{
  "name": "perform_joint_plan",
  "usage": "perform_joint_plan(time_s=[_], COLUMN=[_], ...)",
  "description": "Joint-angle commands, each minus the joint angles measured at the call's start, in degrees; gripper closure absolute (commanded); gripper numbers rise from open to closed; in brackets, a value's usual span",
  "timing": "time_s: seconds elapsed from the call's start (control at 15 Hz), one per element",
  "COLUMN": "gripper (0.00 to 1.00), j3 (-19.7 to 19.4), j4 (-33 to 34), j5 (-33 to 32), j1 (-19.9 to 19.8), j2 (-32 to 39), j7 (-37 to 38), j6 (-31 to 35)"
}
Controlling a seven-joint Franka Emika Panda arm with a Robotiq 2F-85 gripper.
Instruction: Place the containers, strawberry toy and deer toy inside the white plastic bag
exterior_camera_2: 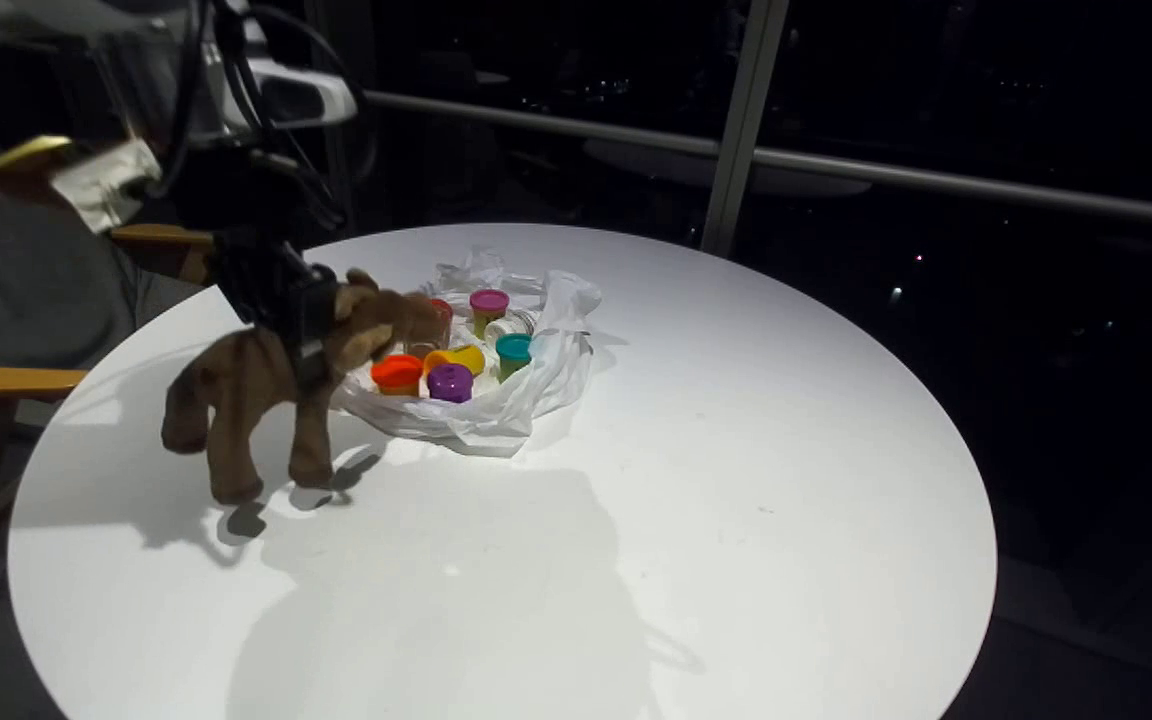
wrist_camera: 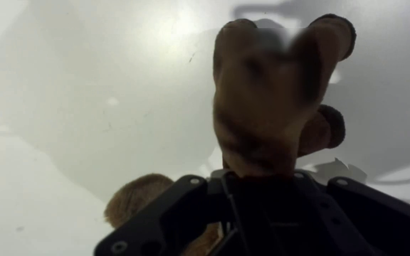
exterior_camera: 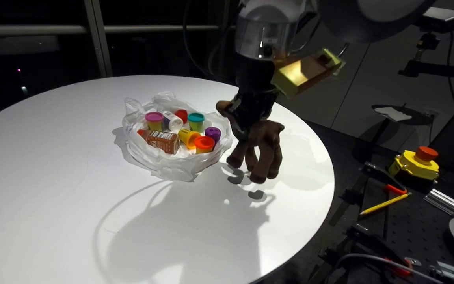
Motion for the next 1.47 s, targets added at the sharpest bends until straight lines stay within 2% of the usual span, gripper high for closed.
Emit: perform_joint_plan(time_s=[0.0,0.2,0.47,0.6,0.87,1.13,1.4], gripper=[0.95,0.95,0.96,0.96,0.95,0.95,0.96], j3=[3.37,5.61,5.01,4.65,7.16,8.06,5.34], j4=[2.96,11.24,21.53,25.99,33.1,37.47,36.55], j5=[-9.07,-11.53,-8.28,-4.36,9.14,15.99,16.54], j1=[-0.57,-3.91,-6.55,-7.31,-9.35,-9.9,-8.17], j2=[-8.22,-4.29,6.24,12.46,22.83,27.79,27.19], j7=[5.06,2.66,-3.11,-7.63,-21.57,-29.13,-28.84], j6=[-6.52,-5.3,1.65,5.3,9.56,8.1,8.09])
